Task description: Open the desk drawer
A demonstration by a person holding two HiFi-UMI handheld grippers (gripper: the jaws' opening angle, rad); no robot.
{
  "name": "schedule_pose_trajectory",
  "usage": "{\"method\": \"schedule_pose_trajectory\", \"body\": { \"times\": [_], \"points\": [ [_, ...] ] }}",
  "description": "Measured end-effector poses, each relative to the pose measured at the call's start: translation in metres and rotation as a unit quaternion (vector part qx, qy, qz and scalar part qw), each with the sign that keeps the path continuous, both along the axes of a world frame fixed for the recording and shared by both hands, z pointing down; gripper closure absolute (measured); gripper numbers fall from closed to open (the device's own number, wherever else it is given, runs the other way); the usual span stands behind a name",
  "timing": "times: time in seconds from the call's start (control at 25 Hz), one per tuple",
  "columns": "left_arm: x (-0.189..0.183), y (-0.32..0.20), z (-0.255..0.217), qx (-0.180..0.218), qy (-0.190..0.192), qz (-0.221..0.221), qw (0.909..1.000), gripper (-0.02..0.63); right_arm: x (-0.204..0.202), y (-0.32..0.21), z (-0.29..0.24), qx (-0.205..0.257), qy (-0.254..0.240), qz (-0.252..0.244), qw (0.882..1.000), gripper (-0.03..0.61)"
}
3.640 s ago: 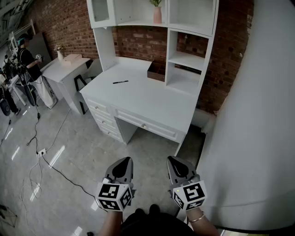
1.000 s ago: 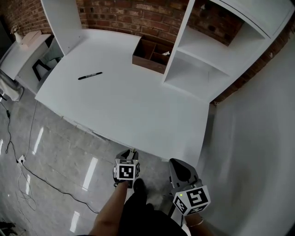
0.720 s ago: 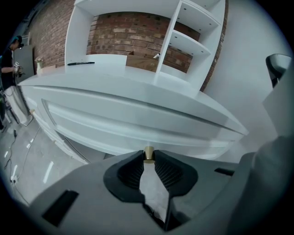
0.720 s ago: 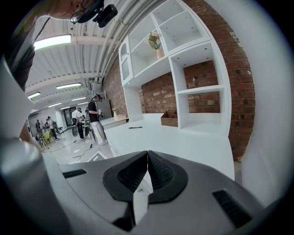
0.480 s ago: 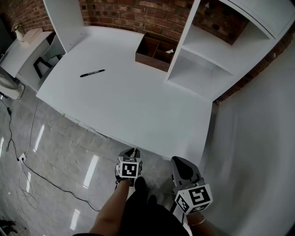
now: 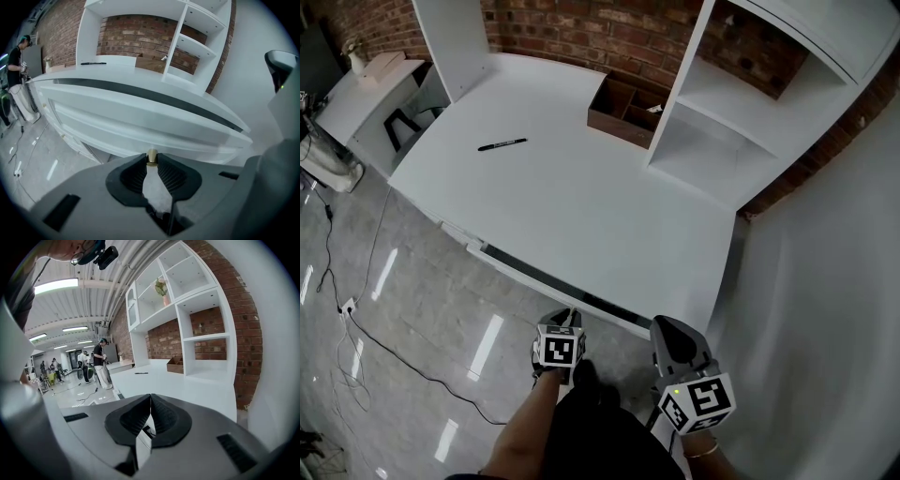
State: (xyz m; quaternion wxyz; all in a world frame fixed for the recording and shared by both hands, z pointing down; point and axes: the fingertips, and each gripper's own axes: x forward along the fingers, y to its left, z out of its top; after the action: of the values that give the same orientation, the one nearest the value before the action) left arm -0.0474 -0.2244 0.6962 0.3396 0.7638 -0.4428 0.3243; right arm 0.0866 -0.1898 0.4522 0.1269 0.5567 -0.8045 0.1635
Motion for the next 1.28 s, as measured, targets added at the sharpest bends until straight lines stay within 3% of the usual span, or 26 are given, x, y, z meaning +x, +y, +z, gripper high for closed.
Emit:
{"method": "schedule_pose_trajectory", "body": {
  "times": [1.28],
  "points": [
    [-0.066, 0.122, -0.001, -0.015, -0.016, -0.115, 0.9932, 0.534, -0.021, 0.067, -0.025, 0.031, -0.012, -0.084, 0.996, 0.574]
  ]
}}
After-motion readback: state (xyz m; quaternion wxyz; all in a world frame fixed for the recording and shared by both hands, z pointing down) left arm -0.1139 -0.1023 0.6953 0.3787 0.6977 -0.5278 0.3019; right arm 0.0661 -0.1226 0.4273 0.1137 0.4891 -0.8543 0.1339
